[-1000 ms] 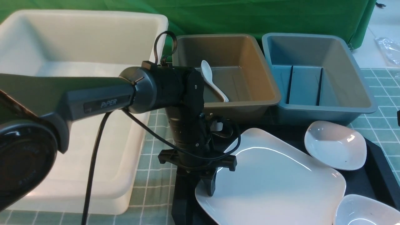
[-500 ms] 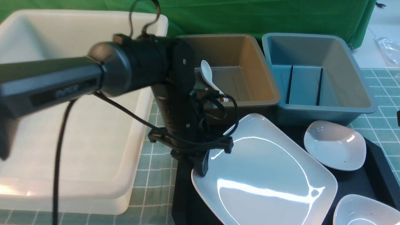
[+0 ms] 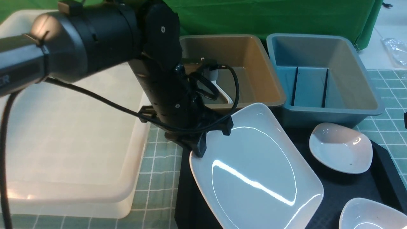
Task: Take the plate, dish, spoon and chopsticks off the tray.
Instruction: Use the left arm to grab a plate from the dinner plate, then use the left arm to put the plate into the large storage box on the left
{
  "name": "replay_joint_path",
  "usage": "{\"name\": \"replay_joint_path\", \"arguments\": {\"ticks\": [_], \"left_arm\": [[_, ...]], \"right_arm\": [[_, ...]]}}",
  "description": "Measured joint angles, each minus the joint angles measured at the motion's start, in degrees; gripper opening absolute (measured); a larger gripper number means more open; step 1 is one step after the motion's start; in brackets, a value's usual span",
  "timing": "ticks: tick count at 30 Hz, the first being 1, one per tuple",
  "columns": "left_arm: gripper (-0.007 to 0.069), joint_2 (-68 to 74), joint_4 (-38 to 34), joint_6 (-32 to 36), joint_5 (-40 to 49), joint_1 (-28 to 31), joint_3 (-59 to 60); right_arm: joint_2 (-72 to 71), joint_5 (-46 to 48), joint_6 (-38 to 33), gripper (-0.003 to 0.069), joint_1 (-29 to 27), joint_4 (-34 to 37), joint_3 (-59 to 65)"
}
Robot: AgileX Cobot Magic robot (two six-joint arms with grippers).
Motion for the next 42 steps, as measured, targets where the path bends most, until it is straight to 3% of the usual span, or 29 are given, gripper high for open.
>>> {"name": "replay_joint_path", "arguments": {"ticks": [35,42], "left_arm": [[0.0027,-3.76,6.0,0.06,5.15,0.01,-17.38],[0.0027,-5.73,11.29,0.11,5.4,0.01,-20.41]], "right_arm": [[0.0,-0.04,0.0,0.0216,0.0,0.06,0.0],[0.0,-0.04,0.0,0.0216,0.0,0.01,0.0]]}}
